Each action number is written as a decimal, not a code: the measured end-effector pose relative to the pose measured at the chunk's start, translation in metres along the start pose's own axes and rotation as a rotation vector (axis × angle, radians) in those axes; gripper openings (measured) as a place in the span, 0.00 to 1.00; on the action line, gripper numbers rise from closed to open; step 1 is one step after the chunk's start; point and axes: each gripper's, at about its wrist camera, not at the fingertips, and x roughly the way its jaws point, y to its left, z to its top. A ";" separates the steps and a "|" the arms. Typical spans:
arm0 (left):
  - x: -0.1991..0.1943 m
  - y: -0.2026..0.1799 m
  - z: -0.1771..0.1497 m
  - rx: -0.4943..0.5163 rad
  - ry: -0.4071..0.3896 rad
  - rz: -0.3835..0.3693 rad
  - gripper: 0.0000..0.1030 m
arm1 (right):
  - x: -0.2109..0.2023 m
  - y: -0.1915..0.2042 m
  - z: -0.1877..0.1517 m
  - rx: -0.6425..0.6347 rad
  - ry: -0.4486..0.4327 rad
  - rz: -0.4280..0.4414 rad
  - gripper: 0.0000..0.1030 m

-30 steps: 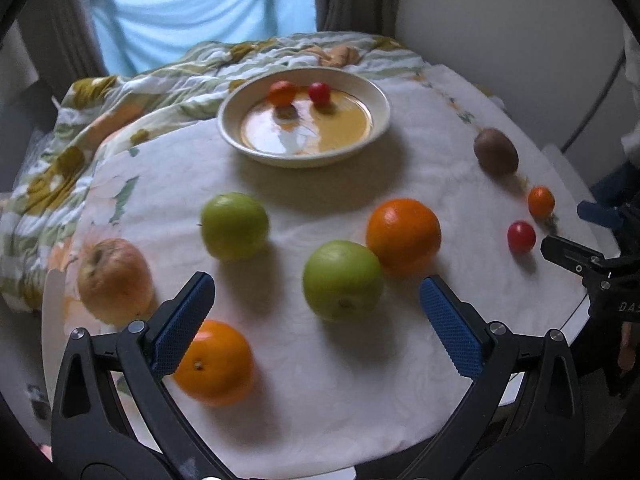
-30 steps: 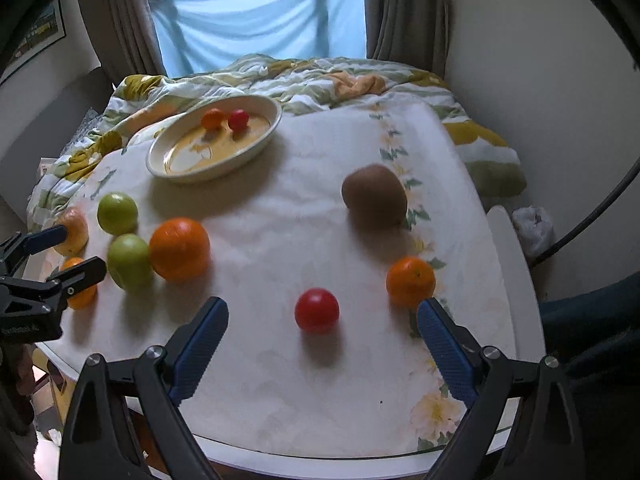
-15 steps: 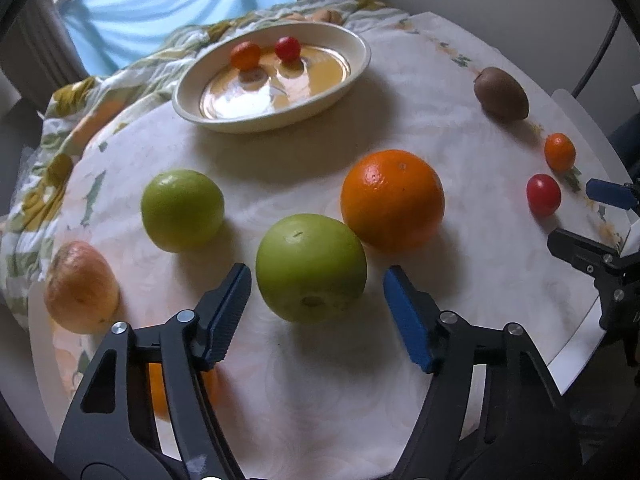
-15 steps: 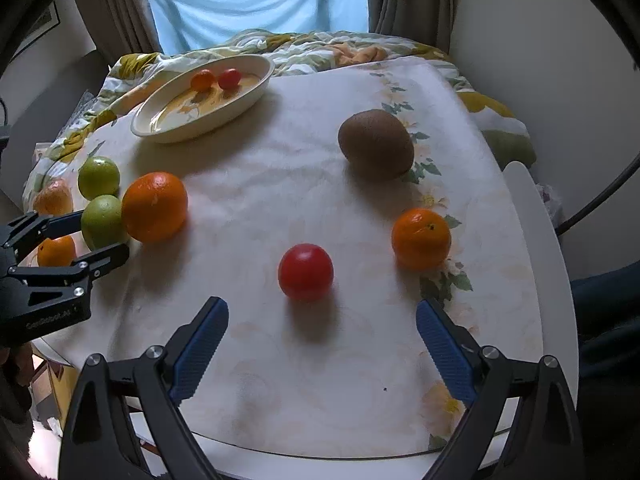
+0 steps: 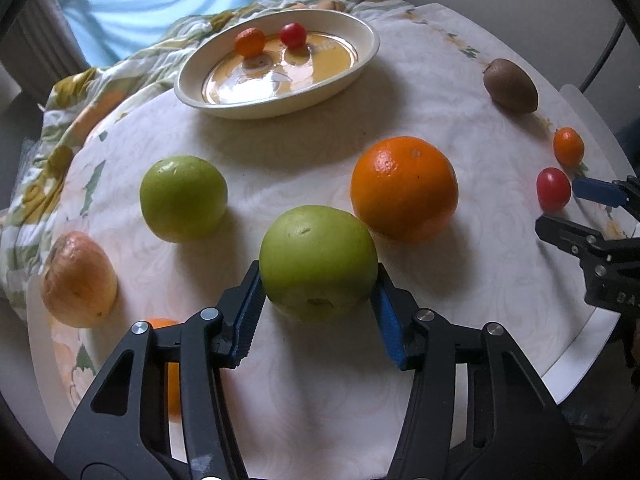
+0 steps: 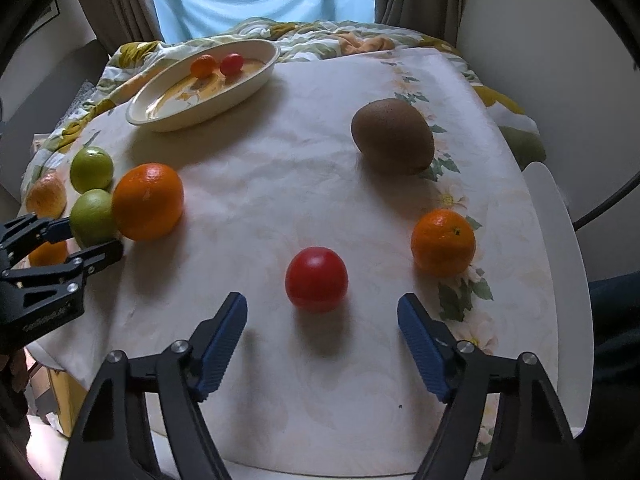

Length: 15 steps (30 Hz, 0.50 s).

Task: Organize fruits
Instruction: 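Grasp the green apple with the left gripper while the right gripper grasps another red tomato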

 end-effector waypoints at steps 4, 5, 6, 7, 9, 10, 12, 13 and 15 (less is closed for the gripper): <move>-0.002 0.000 -0.003 -0.012 0.004 -0.009 0.57 | 0.004 0.001 0.002 -0.004 0.001 -0.015 0.62; -0.002 0.000 -0.004 -0.011 0.005 -0.009 0.57 | 0.004 0.002 0.002 -0.008 0.000 -0.017 0.61; -0.003 0.000 -0.005 -0.011 0.006 -0.010 0.57 | 0.004 0.002 0.003 -0.011 -0.001 -0.018 0.60; -0.003 0.001 -0.005 -0.013 0.006 -0.009 0.57 | 0.005 0.003 0.004 -0.016 -0.003 -0.020 0.58; -0.004 0.001 -0.006 -0.022 0.007 -0.011 0.57 | 0.005 0.005 0.004 -0.027 -0.008 -0.023 0.55; -0.004 0.001 -0.006 -0.026 0.008 -0.012 0.57 | 0.006 0.005 0.005 -0.030 -0.011 -0.023 0.51; -0.005 0.001 -0.007 -0.027 0.006 -0.013 0.57 | 0.005 0.006 0.006 -0.036 -0.017 -0.023 0.43; -0.005 0.001 -0.007 -0.028 0.005 -0.013 0.57 | 0.005 0.006 0.007 -0.037 -0.019 -0.023 0.34; -0.007 0.002 -0.008 -0.032 0.000 -0.017 0.57 | 0.004 0.007 0.008 -0.042 -0.024 -0.019 0.28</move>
